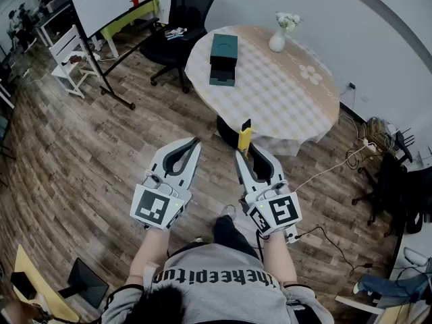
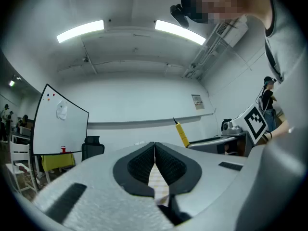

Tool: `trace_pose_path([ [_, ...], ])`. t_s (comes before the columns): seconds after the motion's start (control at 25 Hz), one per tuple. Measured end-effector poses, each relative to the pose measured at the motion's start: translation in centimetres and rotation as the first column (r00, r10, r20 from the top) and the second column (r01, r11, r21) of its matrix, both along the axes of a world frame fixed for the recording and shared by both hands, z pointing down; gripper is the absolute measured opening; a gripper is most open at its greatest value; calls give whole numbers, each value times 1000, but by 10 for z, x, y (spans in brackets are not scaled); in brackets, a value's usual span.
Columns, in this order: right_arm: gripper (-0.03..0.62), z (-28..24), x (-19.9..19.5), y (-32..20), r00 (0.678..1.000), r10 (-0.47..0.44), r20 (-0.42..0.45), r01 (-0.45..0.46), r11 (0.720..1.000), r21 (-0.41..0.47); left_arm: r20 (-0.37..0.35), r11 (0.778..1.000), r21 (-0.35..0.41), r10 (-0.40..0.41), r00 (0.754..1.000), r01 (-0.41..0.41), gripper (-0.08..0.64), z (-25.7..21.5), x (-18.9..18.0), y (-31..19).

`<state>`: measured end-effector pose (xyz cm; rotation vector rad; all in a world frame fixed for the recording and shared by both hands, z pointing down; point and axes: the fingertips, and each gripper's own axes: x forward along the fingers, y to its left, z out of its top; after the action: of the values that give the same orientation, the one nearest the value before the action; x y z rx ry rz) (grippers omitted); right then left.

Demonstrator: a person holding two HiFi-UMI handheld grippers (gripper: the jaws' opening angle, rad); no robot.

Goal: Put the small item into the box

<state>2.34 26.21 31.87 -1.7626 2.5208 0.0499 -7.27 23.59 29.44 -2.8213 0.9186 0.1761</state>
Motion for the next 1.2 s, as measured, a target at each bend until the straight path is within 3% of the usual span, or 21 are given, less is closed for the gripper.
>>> trace_pose_path([
  [0.6,118,2,8,-10,1000,-9,-1,9,1000,-5,-8,1000,-9,-11,1000,11,15,3,8,-10],
  [1.2,118,5,58,-76,997,-71,10,71,997,-22,-30,998,-17,-54,998,53,16,4,61,-72],
])
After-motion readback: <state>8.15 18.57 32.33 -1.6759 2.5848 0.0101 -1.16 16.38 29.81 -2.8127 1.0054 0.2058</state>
